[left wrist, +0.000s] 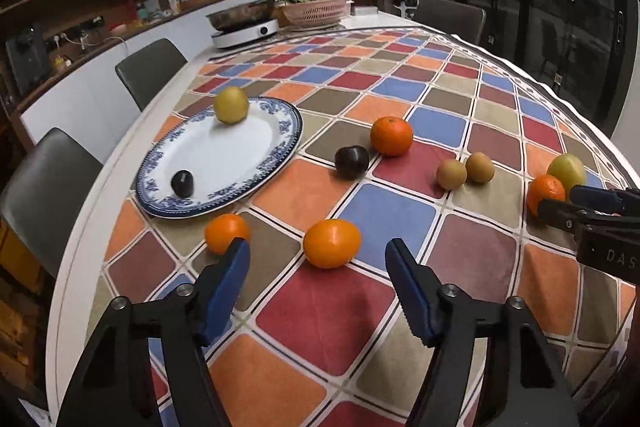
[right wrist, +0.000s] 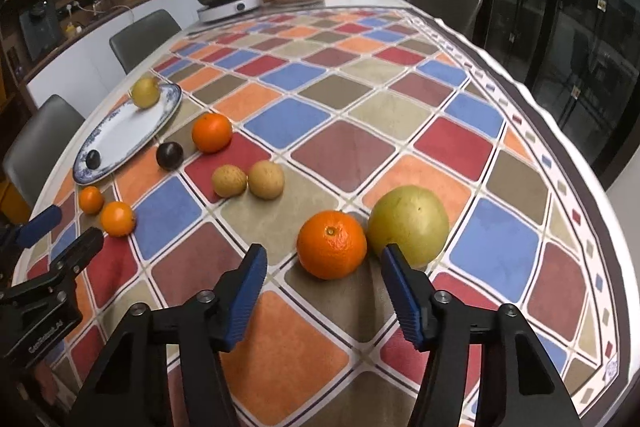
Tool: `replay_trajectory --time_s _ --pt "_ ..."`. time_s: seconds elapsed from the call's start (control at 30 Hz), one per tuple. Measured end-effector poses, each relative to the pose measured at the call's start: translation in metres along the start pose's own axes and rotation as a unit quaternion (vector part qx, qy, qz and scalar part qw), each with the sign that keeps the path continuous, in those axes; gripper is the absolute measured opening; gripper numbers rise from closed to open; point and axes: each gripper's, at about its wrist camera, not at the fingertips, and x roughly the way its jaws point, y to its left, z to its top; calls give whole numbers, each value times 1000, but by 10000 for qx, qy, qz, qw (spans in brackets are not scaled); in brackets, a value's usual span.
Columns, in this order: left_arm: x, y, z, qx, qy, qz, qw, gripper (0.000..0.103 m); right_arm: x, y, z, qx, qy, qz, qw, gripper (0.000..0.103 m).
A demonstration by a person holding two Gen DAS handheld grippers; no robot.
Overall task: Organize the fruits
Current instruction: 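Withdraw both tools from the plate and move them toward two oranges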
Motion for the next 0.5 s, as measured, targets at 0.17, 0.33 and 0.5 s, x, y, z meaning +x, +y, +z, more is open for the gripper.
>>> replay_trajectory --time_s 0.17,0.33,0.5 --pt "10 0 1 -13 113 -91 9999 57 9 1 0 -22 170 80 9998 53" --pt "18 -2 2 31 216 -109 9997 50 12 1 2 -25 176 58 9998 53" --pt "26 -2 4 13 315 -130 9994 47 14 1 5 -26 177 33 9998 49"
